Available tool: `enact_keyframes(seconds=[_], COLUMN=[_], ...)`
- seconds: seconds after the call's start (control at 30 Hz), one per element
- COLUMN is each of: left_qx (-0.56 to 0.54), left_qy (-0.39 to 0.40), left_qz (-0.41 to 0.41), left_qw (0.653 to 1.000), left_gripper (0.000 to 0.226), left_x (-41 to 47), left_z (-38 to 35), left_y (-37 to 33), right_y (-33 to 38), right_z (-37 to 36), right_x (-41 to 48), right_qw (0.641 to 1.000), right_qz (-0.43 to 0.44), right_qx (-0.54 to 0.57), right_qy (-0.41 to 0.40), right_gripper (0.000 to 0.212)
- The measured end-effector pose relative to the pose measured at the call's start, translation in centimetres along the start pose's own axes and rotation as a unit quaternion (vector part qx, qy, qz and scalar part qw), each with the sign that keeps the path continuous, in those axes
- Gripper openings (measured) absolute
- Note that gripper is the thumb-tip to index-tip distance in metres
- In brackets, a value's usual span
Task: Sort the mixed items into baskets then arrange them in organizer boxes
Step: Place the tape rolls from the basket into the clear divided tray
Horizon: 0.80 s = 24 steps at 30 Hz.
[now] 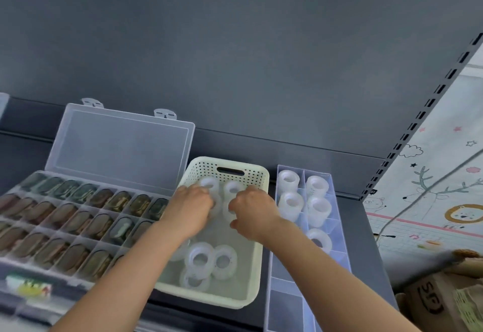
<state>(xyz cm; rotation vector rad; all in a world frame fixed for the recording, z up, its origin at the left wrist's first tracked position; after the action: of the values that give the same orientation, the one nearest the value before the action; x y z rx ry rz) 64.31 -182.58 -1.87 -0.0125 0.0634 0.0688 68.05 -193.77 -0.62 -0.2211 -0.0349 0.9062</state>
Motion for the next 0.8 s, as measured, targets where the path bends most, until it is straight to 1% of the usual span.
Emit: enact_keyframes(seconds=[0.07,0.1,0.2,0.3,0.4,0.5,0.63,0.7,0.8], left_qx=[0.001,0.0,-0.005,-0.018,-0.073,-0.161,-0.264,-0.291,-0.292], left_qy=[-0.006,-0.009,-0.029,-0.048,-0.104,-0.164,-0.222,-0.227,-0.199], left_qz=[-0.002,-0.004,-0.003,-0.009,-0.007,-0.005,-0.031,-0.058,-0.104], left_qw=[1.0,1.0,1.0,0.999,0.992,0.973,0.938,0.928,0.93], left_gripper=[0.017,0.016,0.021,0.018,0.015,0.013,0.007,0.006,0.009], left_x=[0.1,0.1,0.4,0.8,0.7,0.2,-1.1,-1.6,-1.8], left_z=[0.2,0.2,0.4,0.4,1.5,3.6,6.4,7.2,7.3], left_y=[-0.1,-0.2,-0.3,-0.3,0.0,-0.1,-2.8,-5.0,-8.5], right_y=[0.4,0.5,0.6,0.4,-0.4,-2.0,-5.4,-7.2,-9.2], right_z=[-0.4,-0.6,-0.8,-0.6,0.1,1.6,3.4,3.7,3.3], right_x=[0.5,0.6,1.1,1.5,0.9,-1.3,-5.7,-8.3,-11.6], right_qw=[1.0,1.0,0.999,0.999,0.992,0.975,0.947,0.935,0.935], right_qz=[-0.009,-0.014,-0.032,-0.047,-0.083,-0.129,-0.187,-0.204,-0.21], right_qx=[-0.016,-0.021,-0.011,0.017,0.081,0.146,0.197,0.222,0.226], right_qy=[0.008,0.008,0.005,-0.002,-0.047,-0.11,-0.174,-0.189,-0.178], right_gripper=[0.021,0.019,0.018,0.017,0.007,0.016,0.016,0.015,0.015])
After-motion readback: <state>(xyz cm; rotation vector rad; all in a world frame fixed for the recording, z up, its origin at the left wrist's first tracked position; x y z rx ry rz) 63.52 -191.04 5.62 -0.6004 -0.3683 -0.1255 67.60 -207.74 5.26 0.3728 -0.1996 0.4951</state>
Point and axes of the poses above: each hand's wrist, its own x-axis towards the middle knuckle, its own z-axis out of the back of the hand, y = z × x, the point moved 5 cm from there along x, towards the middle knuckle, and after that the axes turned 8 degrees about -x, right-handed, at the moved point
